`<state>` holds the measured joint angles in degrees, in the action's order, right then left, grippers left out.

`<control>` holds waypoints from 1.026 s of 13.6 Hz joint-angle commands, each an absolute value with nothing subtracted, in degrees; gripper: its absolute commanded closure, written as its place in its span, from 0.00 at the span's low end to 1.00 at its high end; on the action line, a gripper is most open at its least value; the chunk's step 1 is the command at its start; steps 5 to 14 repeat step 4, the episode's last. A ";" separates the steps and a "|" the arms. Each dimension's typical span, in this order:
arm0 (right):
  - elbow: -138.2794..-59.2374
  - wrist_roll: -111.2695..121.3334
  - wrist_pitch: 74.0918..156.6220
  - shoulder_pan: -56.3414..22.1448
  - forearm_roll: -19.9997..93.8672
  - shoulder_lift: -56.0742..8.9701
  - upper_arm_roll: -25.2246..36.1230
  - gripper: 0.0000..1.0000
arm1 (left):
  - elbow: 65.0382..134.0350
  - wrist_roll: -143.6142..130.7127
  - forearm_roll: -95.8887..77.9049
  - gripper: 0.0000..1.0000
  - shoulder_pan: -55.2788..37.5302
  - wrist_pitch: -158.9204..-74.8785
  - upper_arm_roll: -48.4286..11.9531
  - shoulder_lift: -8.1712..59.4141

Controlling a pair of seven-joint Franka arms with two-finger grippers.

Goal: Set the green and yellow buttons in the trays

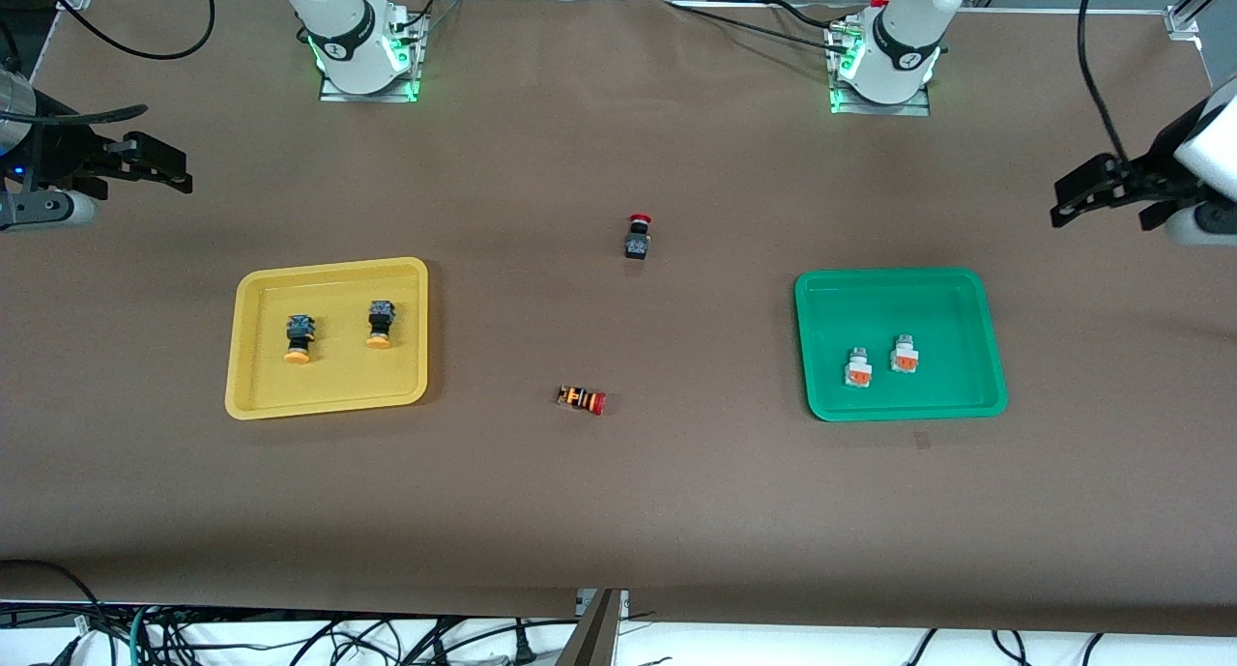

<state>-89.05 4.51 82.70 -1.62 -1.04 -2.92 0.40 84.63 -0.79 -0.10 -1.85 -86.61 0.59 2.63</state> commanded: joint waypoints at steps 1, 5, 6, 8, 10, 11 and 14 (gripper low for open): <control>-86.92 4.04 81.12 -0.79 -1.84 -3.69 -0.44 0.00 | 83.67 -0.97 -1.23 0.00 -2.72 -86.04 1.41 3.16; -87.01 4.04 81.12 -0.79 -1.76 -3.69 -0.53 0.00 | 83.67 -0.88 -1.14 0.00 -2.72 -86.13 1.41 3.16; -87.01 4.04 81.12 -0.79 -1.76 -3.69 -0.53 0.00 | 83.67 -0.88 -1.14 0.00 -2.72 -86.13 1.41 3.16; -87.01 4.04 81.12 -0.79 -1.76 -3.69 -0.53 0.00 | 83.67 -0.88 -1.14 0.00 -2.72 -86.13 1.41 3.16; -87.01 4.04 81.12 -0.79 -1.76 -3.69 -0.53 0.00 | 83.67 -0.88 -1.14 0.00 -2.72 -86.13 1.41 3.16; -87.01 4.04 81.12 -0.79 -1.76 -3.69 -0.53 0.00 | 83.67 -0.88 -1.14 0.00 -2.72 -86.13 1.41 3.16; -87.01 4.04 81.12 -0.79 -1.76 -3.69 -0.53 0.00 | 83.67 -0.88 -1.14 0.00 -2.72 -86.13 1.41 3.16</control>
